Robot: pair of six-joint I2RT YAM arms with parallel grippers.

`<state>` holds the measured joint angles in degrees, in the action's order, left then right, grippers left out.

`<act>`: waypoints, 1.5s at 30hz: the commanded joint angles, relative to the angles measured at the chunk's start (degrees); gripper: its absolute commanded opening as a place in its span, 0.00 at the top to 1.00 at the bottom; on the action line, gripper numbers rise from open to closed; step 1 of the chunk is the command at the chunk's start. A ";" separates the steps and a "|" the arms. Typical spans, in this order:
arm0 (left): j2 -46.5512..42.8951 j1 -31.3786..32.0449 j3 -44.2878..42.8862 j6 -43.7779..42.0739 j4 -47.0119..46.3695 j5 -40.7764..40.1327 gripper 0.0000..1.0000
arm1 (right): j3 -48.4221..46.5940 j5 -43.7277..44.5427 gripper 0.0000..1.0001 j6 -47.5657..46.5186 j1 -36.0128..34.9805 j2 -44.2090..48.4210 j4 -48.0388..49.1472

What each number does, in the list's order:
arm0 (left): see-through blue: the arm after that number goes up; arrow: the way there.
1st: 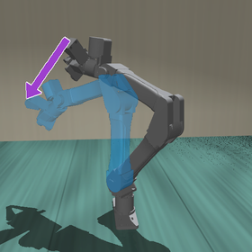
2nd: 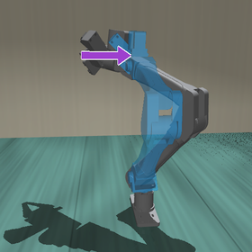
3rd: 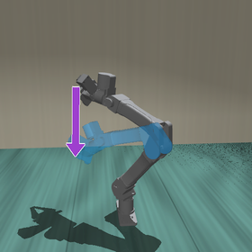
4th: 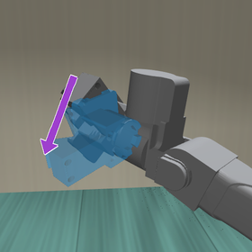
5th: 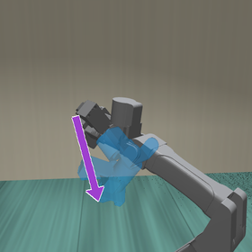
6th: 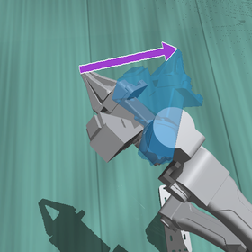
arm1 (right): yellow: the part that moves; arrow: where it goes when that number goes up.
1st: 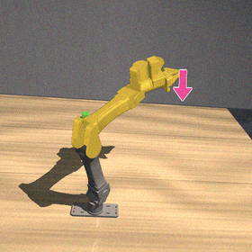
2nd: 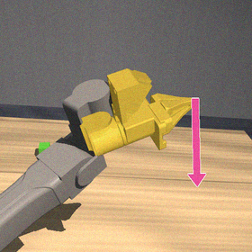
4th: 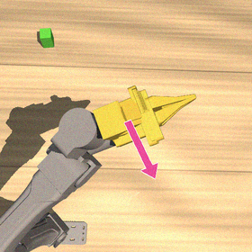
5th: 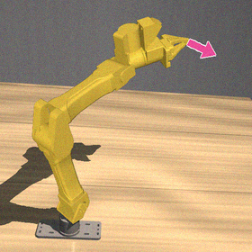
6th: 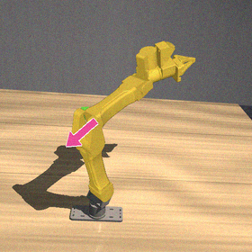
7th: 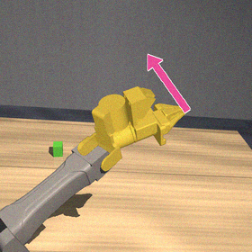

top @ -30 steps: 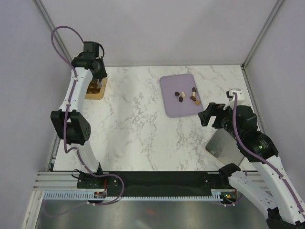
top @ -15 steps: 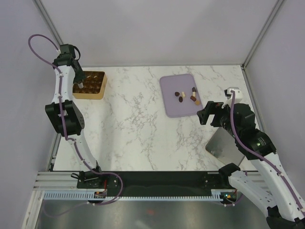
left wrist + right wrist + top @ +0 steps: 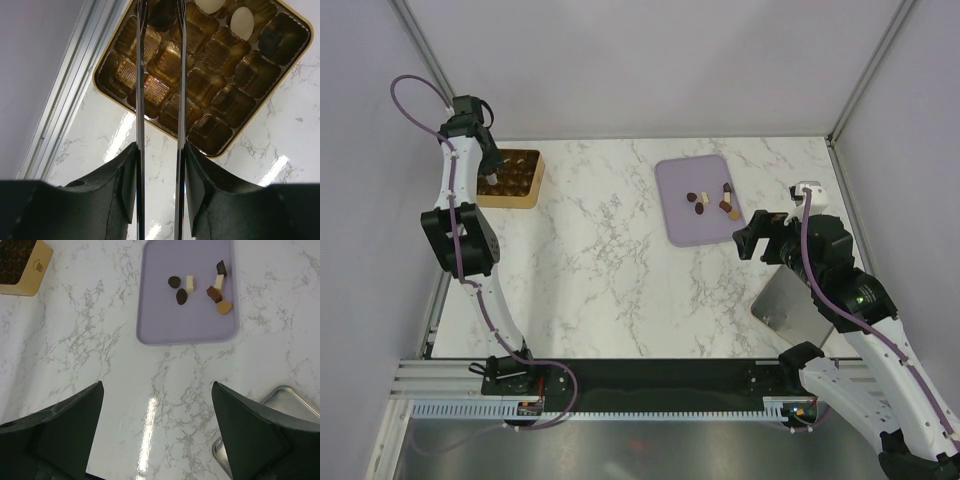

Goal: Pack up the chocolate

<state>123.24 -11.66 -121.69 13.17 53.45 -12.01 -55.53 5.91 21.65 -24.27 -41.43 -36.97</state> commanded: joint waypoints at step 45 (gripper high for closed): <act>-16.90 53.84 15.79 2.21 -10.73 0.06 0.48 | -4.76 1.91 0.02 -0.11 -0.16 3.99 -4.78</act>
<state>102.45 38.98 -102.76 14.13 45.65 -9.78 -58.13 6.81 21.67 -24.27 -38.04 -41.63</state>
